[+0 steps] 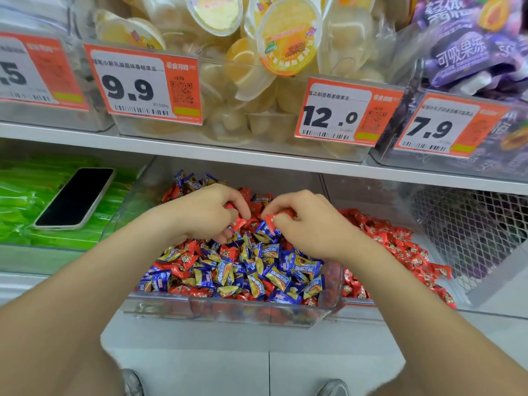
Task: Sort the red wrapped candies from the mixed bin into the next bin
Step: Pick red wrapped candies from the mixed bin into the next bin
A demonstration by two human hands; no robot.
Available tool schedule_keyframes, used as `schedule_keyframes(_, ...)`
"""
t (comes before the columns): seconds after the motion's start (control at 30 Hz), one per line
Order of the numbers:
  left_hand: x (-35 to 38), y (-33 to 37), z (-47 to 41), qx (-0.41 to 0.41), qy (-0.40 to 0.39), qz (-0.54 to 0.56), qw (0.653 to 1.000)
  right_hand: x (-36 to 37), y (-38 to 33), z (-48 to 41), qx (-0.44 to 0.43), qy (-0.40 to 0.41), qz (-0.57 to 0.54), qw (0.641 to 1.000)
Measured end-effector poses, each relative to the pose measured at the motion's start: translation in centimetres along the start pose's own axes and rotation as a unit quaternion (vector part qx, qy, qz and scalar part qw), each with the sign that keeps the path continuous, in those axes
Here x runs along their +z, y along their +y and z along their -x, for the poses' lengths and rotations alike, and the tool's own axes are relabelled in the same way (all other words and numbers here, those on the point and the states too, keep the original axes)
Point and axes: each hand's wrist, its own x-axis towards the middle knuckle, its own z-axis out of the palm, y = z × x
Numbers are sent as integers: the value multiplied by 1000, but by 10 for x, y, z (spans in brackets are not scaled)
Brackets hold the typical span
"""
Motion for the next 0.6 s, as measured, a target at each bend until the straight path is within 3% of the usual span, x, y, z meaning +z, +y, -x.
schedule_keyframes(0.1,-5,-1,6,-30,26,-2,999,14,-9,-1,48,-37,-3,998)
schedule_keyframes(0.3,-23,-15,20,-54,59,-105,991,43,-15,-10,-40,-116,40,992)
schedule_keyframes(0.47,-30,-23,29,-31,7,-124,992,64,-24,-20,-115,-107,138,978)
schedule_keyframes(0.6,-33,-35,28,-9,-57,-241,969,76,-24,-32,-108,-100,170,974)
